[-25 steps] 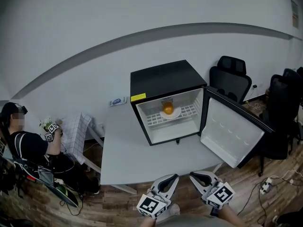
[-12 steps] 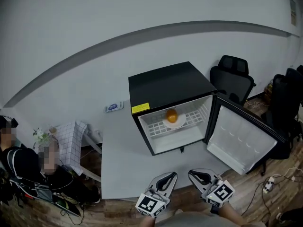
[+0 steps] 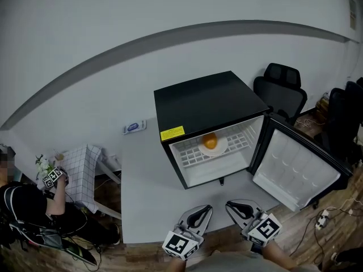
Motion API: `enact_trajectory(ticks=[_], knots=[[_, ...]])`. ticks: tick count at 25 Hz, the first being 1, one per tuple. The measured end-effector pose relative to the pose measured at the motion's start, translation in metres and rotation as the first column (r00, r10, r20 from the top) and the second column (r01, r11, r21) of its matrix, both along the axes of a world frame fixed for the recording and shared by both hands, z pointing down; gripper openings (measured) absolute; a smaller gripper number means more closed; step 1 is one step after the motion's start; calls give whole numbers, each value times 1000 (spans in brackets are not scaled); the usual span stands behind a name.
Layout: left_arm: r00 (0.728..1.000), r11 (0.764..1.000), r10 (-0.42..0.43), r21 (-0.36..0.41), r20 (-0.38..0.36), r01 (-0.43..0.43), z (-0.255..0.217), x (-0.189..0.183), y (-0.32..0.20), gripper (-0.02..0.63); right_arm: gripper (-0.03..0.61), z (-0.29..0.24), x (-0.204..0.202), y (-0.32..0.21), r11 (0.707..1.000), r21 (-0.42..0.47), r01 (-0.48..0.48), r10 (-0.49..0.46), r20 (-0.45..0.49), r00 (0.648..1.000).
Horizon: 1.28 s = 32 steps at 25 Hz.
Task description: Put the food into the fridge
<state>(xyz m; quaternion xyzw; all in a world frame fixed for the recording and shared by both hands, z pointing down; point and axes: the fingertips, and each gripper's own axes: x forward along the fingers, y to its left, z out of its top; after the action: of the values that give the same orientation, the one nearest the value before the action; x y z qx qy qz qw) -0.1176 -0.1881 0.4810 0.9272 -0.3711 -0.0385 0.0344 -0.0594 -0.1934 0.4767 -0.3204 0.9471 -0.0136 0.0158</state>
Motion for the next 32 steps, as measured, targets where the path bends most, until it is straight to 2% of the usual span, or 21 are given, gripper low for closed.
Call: enact_trajectory(ticks=[14, 32], knots=[[1000, 1000, 2, 5, -26, -2, 2, 7, -11, 12, 15, 2, 9, -11, 1000, -7, -11, 11, -28, 1000], [999, 998, -54, -20, -3, 54, 5, 12, -43, 12, 18, 4, 20, -57, 1000, -17, 26, -27, -30, 999]])
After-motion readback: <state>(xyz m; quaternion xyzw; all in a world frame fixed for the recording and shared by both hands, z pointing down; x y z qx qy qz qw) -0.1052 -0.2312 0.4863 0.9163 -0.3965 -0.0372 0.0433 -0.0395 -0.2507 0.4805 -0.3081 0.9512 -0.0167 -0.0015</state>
